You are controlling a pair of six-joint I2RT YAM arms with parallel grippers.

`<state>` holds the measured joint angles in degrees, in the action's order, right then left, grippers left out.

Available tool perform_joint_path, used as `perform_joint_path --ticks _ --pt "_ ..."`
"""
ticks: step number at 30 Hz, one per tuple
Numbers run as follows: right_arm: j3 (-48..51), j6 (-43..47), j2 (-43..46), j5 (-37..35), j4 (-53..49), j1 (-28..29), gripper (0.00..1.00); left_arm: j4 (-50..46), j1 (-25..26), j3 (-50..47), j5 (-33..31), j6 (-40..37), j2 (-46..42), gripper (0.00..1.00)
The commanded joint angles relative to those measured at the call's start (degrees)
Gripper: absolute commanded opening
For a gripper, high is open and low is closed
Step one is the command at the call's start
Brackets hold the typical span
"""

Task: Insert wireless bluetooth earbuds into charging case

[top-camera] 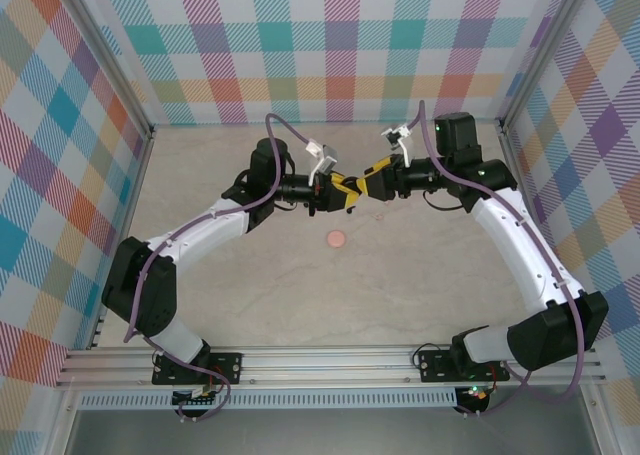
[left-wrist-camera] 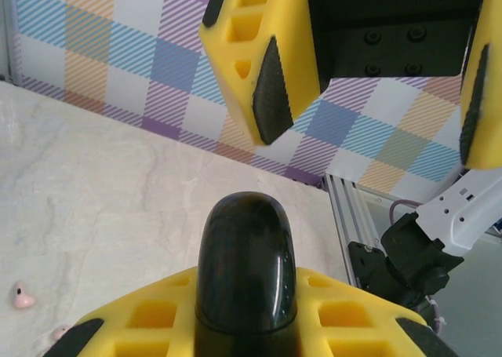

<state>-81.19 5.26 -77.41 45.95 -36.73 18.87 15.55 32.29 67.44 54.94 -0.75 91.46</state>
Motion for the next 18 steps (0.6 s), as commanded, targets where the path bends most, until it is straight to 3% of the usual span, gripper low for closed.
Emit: perform_joint_path --ticks 1,7,18 --pt "-0.48 3.09 -0.5 2.54 -2.77 0.0 0.55 4.41 0.45 -0.9 0.89 0.75 -2.77 0.04" --pt "-1.87 5.18 -2.05 2.61 -5.73 0.14 0.57 7.84 1.38 -2.91 1.3 -0.63 -4.2 0.05" --pt "-1.96 3.54 -2.22 -3.66 -4.63 0.2 0.57 4.31 3.49 -2.7 1.63 -6.69 -5.32 0.05"
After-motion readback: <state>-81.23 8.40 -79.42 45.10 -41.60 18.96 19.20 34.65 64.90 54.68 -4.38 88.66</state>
